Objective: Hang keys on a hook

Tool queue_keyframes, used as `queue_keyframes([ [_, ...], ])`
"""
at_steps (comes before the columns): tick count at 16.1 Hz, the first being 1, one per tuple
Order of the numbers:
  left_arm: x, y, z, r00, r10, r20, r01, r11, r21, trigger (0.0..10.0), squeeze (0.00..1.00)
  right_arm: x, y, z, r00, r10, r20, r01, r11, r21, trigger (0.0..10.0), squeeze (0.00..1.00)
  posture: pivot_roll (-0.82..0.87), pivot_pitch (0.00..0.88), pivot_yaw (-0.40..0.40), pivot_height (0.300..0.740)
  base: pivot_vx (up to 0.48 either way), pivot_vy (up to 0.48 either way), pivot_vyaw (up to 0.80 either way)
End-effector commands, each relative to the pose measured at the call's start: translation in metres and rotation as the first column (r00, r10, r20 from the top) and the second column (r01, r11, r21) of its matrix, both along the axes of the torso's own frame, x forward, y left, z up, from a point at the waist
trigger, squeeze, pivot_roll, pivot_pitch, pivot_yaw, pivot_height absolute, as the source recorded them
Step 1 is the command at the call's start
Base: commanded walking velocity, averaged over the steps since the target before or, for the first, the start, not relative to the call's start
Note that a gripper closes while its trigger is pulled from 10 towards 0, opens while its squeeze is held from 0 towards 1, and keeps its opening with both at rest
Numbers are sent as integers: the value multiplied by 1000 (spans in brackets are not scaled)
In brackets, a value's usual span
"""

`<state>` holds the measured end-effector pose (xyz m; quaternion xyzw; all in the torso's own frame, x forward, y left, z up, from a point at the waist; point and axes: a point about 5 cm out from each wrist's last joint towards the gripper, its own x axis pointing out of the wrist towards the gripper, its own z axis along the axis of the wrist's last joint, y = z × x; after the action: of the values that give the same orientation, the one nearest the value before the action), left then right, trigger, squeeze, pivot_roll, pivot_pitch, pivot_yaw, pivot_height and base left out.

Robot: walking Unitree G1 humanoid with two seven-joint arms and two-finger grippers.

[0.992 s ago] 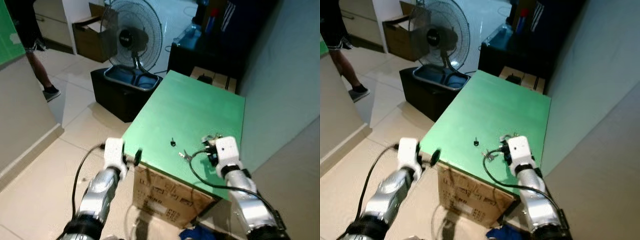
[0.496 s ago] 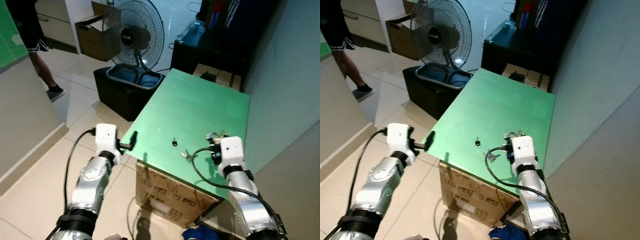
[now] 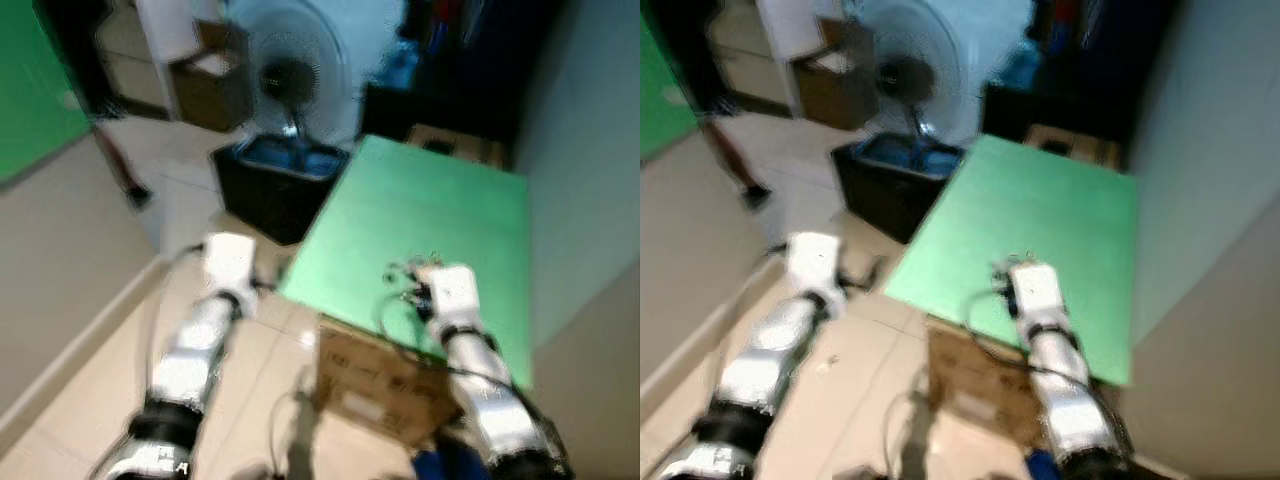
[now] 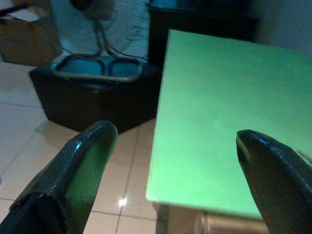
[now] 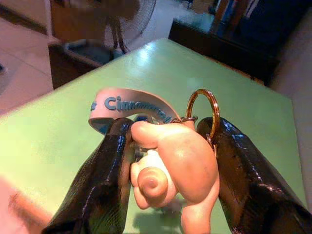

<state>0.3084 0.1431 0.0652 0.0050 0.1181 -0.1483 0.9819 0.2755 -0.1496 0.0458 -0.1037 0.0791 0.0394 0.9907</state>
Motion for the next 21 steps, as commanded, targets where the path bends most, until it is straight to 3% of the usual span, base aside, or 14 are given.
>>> queue_keyframes([
  [1,4,6,2,1000,14,-7,-14,1000,27,10000,0,1,5,3,1000,10,23,-11,1000,24,0,0,-73,0,-4,740,0,480,0],
  [11,15,11,2,998,53,-39,-50,996,72,10000,0,-1,15,-4,997,78,-6,-78,997,6,0,133,-72,0,5,740,0,468,0],
  [12,15,9,1,998,48,-39,-45,995,84,10000,0,-1,15,-5,996,89,-16,-89,996,8,0,486,-71,0,7,740,0,439,0],
  [14,16,9,0,998,53,-41,-49,994,95,10000,0,-1,15,-5,997,78,-12,-77,997,30,0,451,-69,0,9,740,0,439,0],
  [15,18,11,-1,996,83,-43,-77,988,134,10000,0,1,14,-1,998,64,14,-65,997,50,0,325,-66,0,9,740,0,349,0],
  [16,18,11,0,996,79,-36,-74,988,133,10000,0,3,12,1,998,56,18,-57,998,35,0,106,-66,0,9,740,0,0,738],
  [17,18,11,1,997,76,-30,-72,989,132,10000,0,5,11,1,999,51,17,-51,999,19,0,0,-62,0,7,740,0,0,712],
  [21,18,11,0,996,88,-21,-84,985,150,10000,0,8,12,-1,998,59,7,-59,998,18,0,0,-50,0,0,740,0,0,662],
])
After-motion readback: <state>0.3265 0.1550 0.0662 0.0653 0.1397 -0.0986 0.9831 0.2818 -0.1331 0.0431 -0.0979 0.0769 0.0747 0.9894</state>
